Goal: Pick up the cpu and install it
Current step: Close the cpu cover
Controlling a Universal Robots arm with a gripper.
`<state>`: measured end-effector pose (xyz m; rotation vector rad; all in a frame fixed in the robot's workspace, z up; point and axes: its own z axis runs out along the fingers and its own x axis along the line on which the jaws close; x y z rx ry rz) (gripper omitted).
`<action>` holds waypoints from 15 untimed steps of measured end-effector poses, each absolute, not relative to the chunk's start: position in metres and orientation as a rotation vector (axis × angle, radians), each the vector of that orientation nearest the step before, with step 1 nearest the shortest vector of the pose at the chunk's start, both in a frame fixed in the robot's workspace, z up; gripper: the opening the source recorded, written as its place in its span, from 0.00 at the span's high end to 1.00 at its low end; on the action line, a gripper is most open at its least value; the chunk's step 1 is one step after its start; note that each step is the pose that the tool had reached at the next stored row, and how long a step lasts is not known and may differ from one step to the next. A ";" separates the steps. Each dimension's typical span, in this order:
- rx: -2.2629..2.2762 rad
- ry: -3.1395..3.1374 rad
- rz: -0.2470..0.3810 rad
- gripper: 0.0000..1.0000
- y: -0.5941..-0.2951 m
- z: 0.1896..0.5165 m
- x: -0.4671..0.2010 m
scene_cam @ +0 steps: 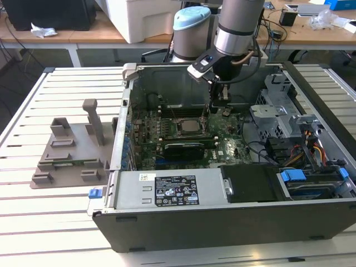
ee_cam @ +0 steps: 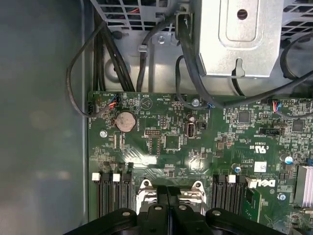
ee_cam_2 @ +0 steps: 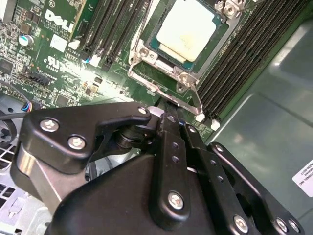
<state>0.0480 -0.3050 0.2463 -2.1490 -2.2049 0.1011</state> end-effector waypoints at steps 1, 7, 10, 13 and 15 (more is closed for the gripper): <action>-2.149 -2.205 0.101 0.89 -0.305 0.246 0.047; -2.149 -2.205 0.101 0.89 -0.305 0.245 0.038; -2.149 -2.205 0.101 0.89 -0.305 0.245 0.035; -2.149 -2.205 0.101 0.89 -0.305 0.244 0.032; -2.149 -2.205 0.101 0.89 -0.305 0.244 0.030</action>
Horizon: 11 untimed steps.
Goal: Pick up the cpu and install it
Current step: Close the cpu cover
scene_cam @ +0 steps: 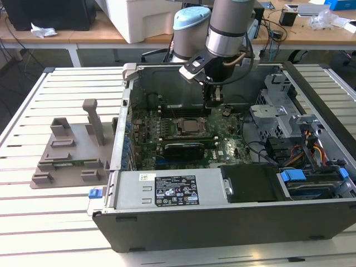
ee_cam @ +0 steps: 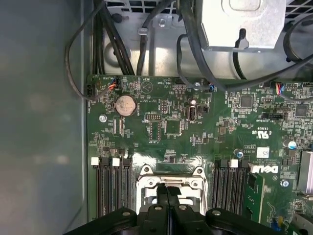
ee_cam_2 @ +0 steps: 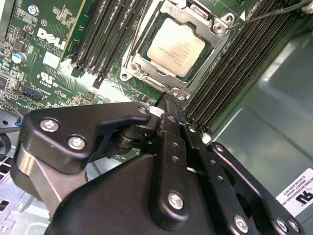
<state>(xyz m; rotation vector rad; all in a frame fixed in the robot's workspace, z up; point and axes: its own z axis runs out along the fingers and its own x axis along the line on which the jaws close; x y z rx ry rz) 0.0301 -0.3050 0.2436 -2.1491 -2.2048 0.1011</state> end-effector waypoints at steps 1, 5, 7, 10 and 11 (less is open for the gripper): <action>-2.149 -2.205 0.101 0.89 -0.305 0.243 0.029; -2.149 -2.205 0.101 0.89 -0.305 0.243 0.028; -2.149 -2.205 0.101 0.89 -0.305 0.243 0.027; -2.149 -2.205 0.101 0.89 -0.305 0.242 0.022; -2.150 -2.205 0.102 0.89 -0.305 0.240 0.021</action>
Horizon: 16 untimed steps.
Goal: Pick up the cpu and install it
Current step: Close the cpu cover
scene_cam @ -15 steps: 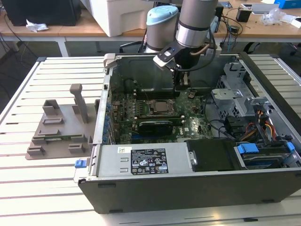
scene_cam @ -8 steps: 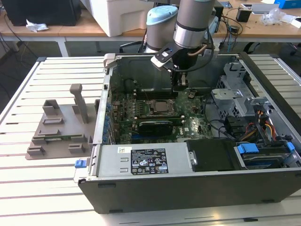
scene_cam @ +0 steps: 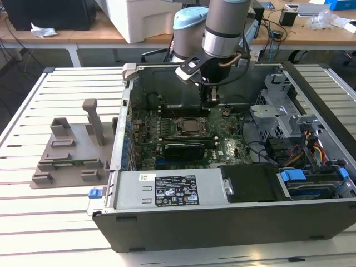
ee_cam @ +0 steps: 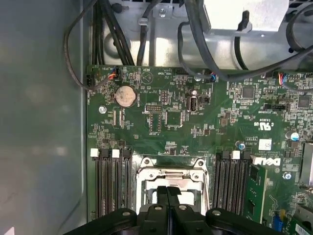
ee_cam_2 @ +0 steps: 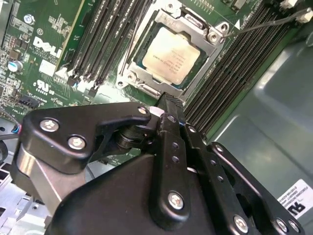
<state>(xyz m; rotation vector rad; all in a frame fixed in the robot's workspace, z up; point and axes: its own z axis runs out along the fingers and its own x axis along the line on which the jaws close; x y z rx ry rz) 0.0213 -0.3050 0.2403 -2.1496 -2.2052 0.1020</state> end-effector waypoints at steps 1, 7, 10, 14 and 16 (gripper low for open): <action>-2.150 -2.205 0.103 0.89 -0.305 0.239 0.021; -2.150 -2.205 0.103 0.89 -0.305 0.224 0.005; -2.150 -2.206 0.103 0.89 -0.305 0.220 -0.003; -2.150 -2.205 0.103 0.89 -0.305 0.220 -0.007; -2.150 -2.205 0.103 0.89 -0.305 0.219 -0.010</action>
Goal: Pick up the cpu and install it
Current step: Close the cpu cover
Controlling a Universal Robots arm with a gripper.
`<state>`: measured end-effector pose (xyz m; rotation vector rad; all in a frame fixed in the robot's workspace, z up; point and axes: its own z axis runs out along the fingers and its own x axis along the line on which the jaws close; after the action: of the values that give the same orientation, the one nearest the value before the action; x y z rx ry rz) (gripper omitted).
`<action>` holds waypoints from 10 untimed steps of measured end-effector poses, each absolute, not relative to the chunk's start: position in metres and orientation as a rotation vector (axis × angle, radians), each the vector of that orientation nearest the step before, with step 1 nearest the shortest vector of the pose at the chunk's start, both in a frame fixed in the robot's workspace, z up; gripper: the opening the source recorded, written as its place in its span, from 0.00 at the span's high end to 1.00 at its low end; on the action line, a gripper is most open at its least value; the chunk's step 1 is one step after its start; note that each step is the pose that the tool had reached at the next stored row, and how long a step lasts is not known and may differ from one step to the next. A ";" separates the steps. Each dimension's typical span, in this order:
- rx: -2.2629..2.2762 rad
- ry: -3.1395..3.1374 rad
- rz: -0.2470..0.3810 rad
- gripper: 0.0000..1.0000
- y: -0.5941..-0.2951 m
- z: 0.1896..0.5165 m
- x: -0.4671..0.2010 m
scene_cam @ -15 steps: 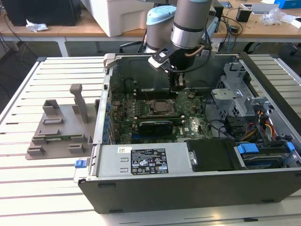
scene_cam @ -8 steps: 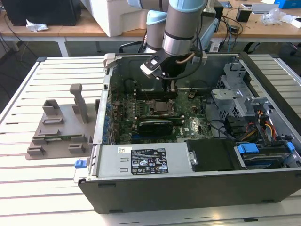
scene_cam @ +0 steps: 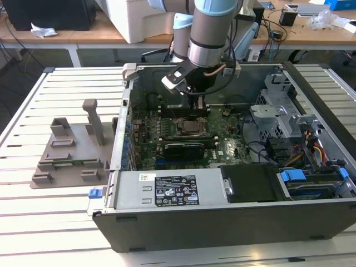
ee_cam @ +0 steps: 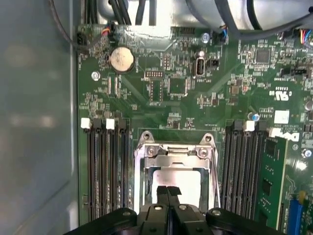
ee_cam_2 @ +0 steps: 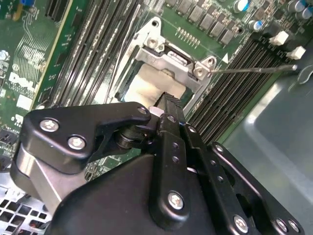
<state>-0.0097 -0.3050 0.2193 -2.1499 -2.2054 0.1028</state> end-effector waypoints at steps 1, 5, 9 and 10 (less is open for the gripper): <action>-2.150 -2.205 0.103 0.89 -0.305 0.219 -0.012; -2.150 -2.205 0.103 0.89 -0.305 0.217 -0.017; -2.150 -2.206 0.103 0.89 -0.305 0.212 -0.026; -2.151 -2.206 0.104 0.89 -0.305 0.211 -0.027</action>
<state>-0.0270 -0.3050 0.2109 -2.1506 -2.2060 0.1043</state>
